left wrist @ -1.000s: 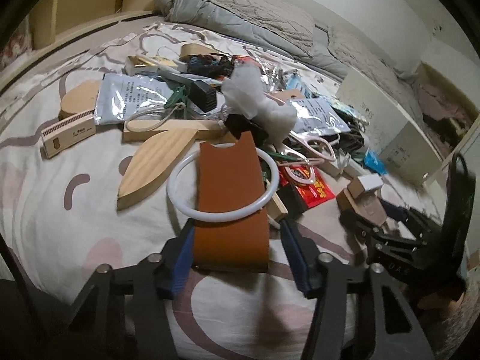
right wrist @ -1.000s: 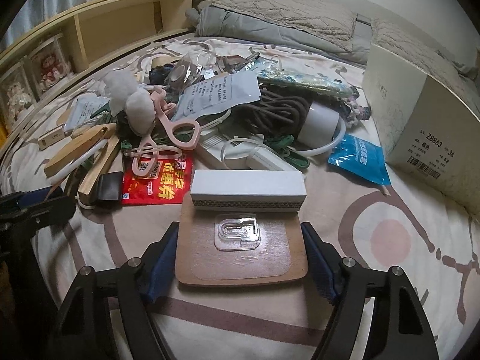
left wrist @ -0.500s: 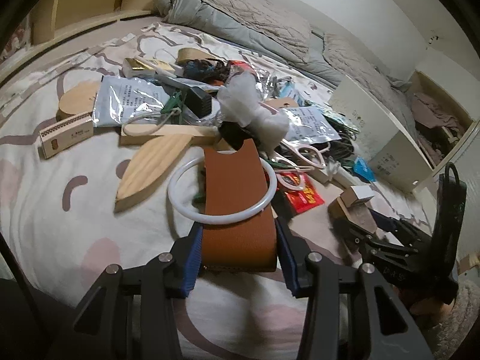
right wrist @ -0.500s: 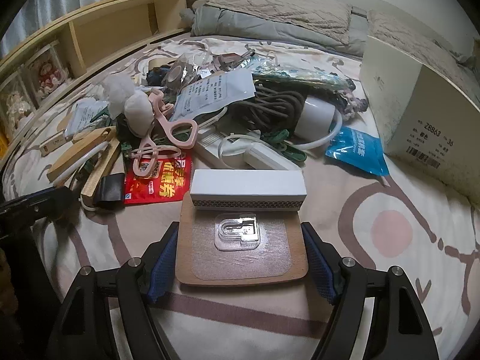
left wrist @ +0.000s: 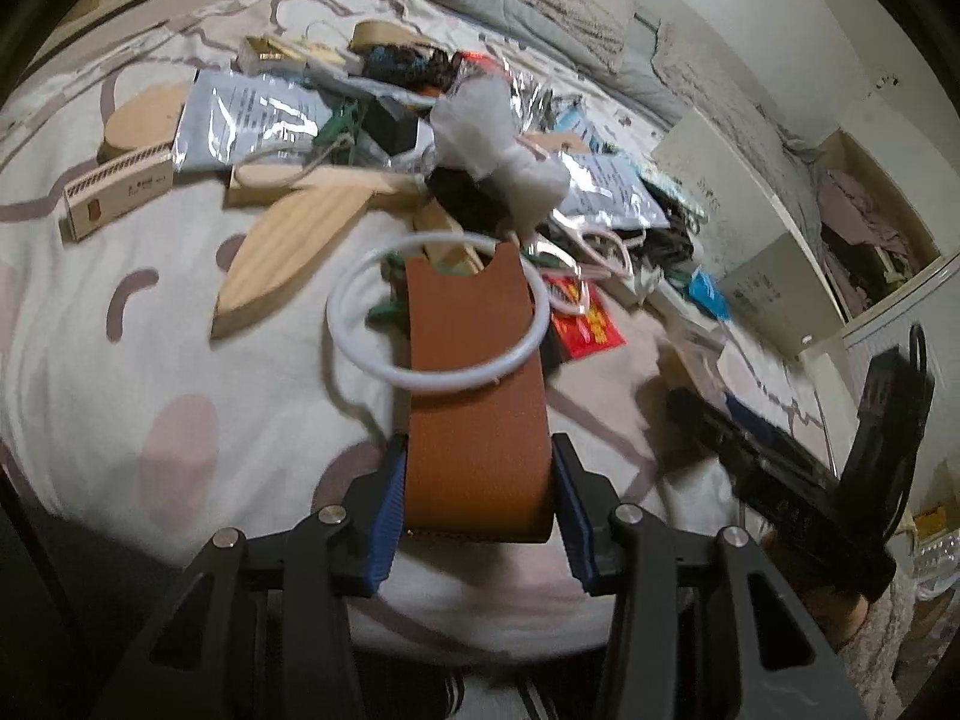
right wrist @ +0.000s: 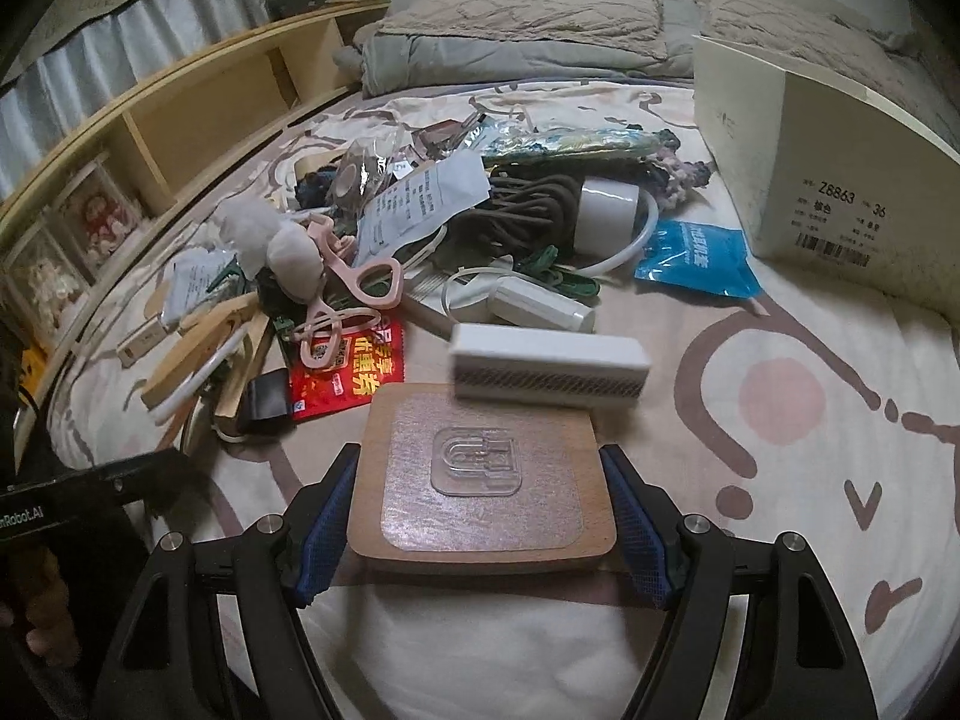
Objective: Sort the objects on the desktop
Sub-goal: 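Close the right tool on the coaster while the left tool grasps the brown leather strip, then lift the coaster with the right tool and the leather strip with the left tool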
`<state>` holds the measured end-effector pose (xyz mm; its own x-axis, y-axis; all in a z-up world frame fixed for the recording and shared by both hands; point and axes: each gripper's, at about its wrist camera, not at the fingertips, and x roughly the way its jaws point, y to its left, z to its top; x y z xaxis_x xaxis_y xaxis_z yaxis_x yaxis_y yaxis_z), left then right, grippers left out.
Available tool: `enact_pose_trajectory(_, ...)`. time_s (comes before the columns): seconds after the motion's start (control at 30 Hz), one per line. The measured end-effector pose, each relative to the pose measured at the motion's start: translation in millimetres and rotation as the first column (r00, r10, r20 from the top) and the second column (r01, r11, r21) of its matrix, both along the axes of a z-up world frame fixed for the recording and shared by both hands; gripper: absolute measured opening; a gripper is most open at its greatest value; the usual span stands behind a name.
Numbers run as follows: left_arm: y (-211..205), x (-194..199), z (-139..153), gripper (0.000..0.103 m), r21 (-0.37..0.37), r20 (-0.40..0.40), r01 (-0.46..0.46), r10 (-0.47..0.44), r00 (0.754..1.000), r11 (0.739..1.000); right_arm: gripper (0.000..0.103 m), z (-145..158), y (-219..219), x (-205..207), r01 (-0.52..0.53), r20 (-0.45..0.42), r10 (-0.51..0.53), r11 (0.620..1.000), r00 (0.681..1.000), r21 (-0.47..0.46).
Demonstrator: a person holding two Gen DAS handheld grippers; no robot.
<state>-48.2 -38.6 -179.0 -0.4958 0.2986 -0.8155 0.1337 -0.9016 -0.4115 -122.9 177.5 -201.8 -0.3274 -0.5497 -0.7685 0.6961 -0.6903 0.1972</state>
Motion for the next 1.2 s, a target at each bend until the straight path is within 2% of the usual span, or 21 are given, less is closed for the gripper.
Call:
enact_pose_trajectory(0.3, 19, 18, 1, 0.045, -0.004, 0.034, 0.053, -0.052, 0.998, 0.999, 0.077, 3, 4, 0, -0.001, 0.007, 0.002, 1.0, 1.0, -0.022)
enact_pose_trajectory(0.5, 36, 15, -1, 0.045, -0.043, 0.03, 0.091, -0.09, 0.996, 0.995, 0.077, 5, 11, -4, 0.036, 0.009, -0.036, 0.999, 0.999, -0.031)
enact_pose_trajectory(0.63, 52, 14, -2, 0.045, -0.089, 0.015, 0.137, -0.136, 0.991, 0.987, 0.077, 1, 15, -6, 0.093, -0.003, -0.093, 0.995, 0.996, 0.018)
enact_pose_trajectory(0.77, 66, 7, -3, 0.044, -0.092, -0.014, 0.198, -0.2, 0.98, 0.976, 0.077, 1, 20, -9, 0.141, -0.015, -0.14, 0.989, 0.99, 0.039)
enact_pose_trajectory(0.97, 82, -13, -6, 0.045, -0.154, -0.034, 0.253, -0.261, 0.965, 0.955, 0.077, 0, 29, -11, 0.196, -0.028, -0.194, 0.979, 0.981, 0.055)
enact_pose_trajectory(1.13, 82, -25, -6, 0.045, -0.168, -0.042, 0.27, -0.28, 0.959, 0.948, 0.077, -10, 38, -10, 0.247, 0.021, -0.249, 0.966, 0.968, 0.075)
enact_pose_trajectory(1.2, 80, -27, -7, 0.045, -0.161, -0.044, 0.267, -0.277, 0.96, 0.95, 0.077, -9, 39, -7, 0.246, 0.009, -0.247, 0.966, 0.969, 0.076)
